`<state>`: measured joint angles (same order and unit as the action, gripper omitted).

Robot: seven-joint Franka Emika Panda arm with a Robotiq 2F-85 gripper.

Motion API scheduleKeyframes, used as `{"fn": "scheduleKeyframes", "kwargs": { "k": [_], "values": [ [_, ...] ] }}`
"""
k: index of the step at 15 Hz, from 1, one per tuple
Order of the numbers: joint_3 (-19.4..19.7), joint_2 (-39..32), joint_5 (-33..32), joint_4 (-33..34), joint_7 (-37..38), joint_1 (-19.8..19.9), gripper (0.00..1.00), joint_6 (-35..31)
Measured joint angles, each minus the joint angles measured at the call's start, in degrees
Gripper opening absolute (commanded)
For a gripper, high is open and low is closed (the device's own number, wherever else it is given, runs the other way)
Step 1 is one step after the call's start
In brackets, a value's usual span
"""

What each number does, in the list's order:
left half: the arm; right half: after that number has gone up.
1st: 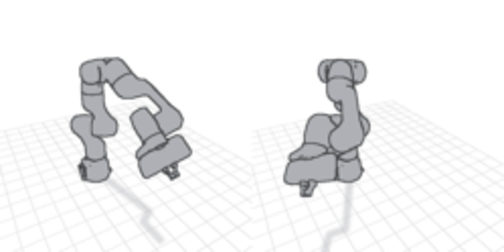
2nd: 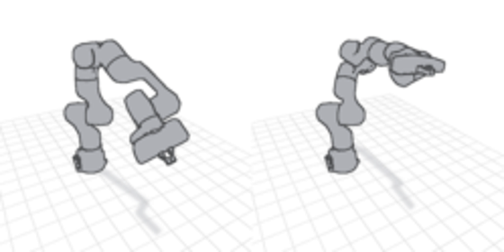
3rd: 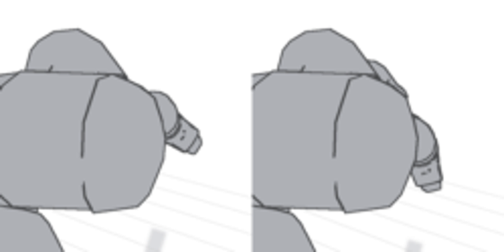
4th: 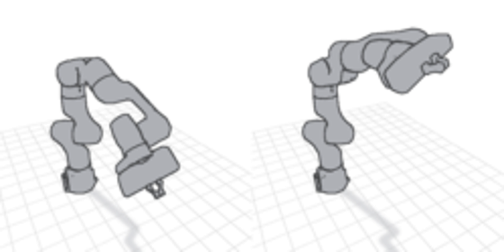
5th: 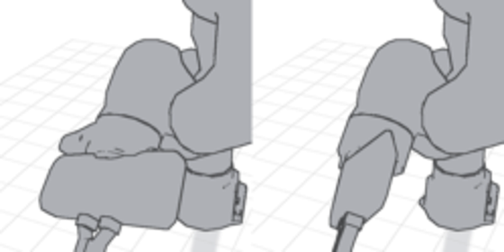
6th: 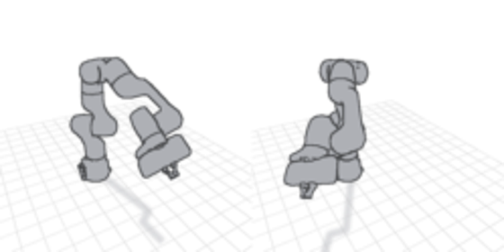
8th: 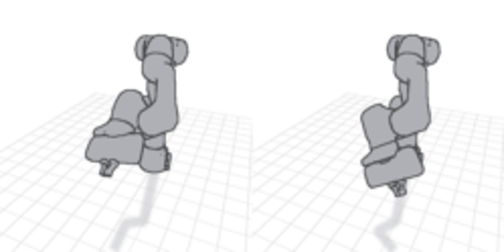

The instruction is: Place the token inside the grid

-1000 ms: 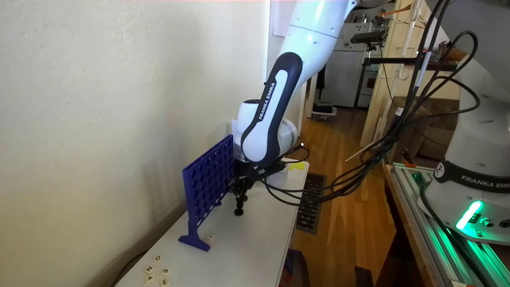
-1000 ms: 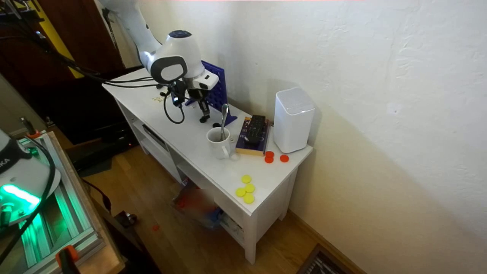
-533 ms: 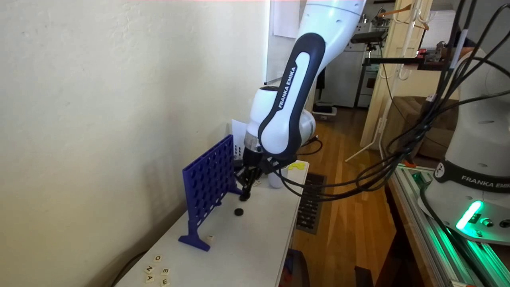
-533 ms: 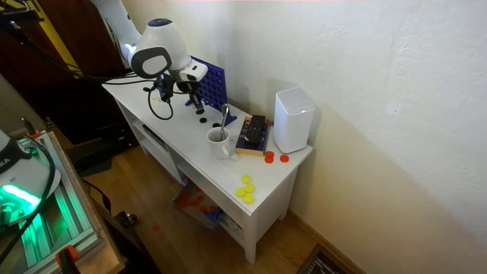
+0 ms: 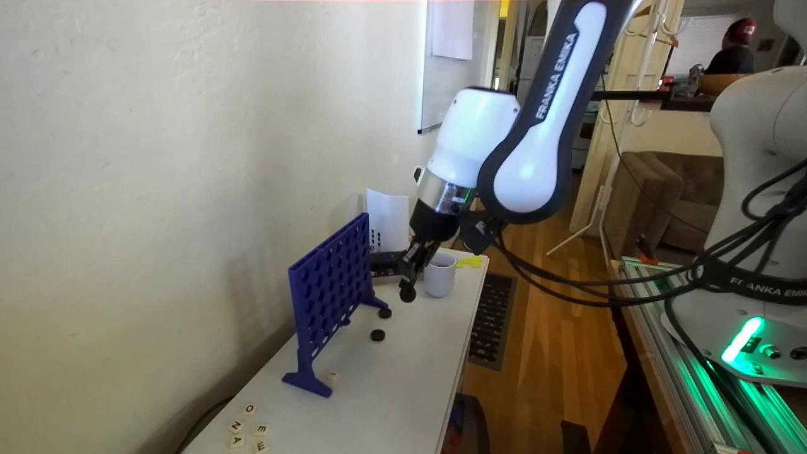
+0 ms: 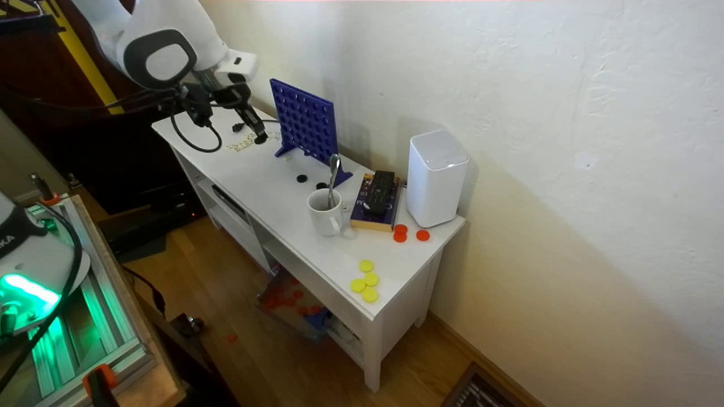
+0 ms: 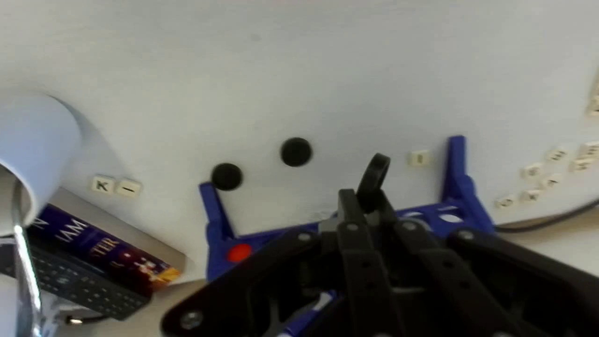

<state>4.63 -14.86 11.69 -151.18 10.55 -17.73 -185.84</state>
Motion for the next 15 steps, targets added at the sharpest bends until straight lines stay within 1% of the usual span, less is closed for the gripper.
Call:
{"fn": "scheduleKeyframes", "kwargs": {
  "k": [2,4,5,6,8,9,10,13,14,15],
  "values": [
    [-8.74,6.57,0.29,-2.22,1.82,4.15,0.02,-0.77],
    [-18.04,12.52,1.54,-2.84,6.40,8.11,0.02,-0.69],
    [-21.60,14.67,3.21,-2.67,8.65,8.87,0.09,-0.73],
    [-23.22,16.02,4.30,-2.05,10.60,7.84,0.09,-0.75],
    [-23.61,16.83,5.37,-0.71,13.14,4.63,0.09,-0.75],
    [-23.61,16.79,5.57,-0.55,13.47,4.15,0.09,-0.75],
    [-23.53,16.76,5.64,-0.55,13.52,4.14,0.02,-0.75],
    [-22.83,16.74,5.64,-0.55,13.48,4.08,0.02,-0.65],
    [-22.69,16.86,5.59,-0.78,14.23,4.99,0.02,-0.73],
    [-22.83,17.15,5.46,-1.15,14.81,7.11,0.02,-1.00]
  ]
}}
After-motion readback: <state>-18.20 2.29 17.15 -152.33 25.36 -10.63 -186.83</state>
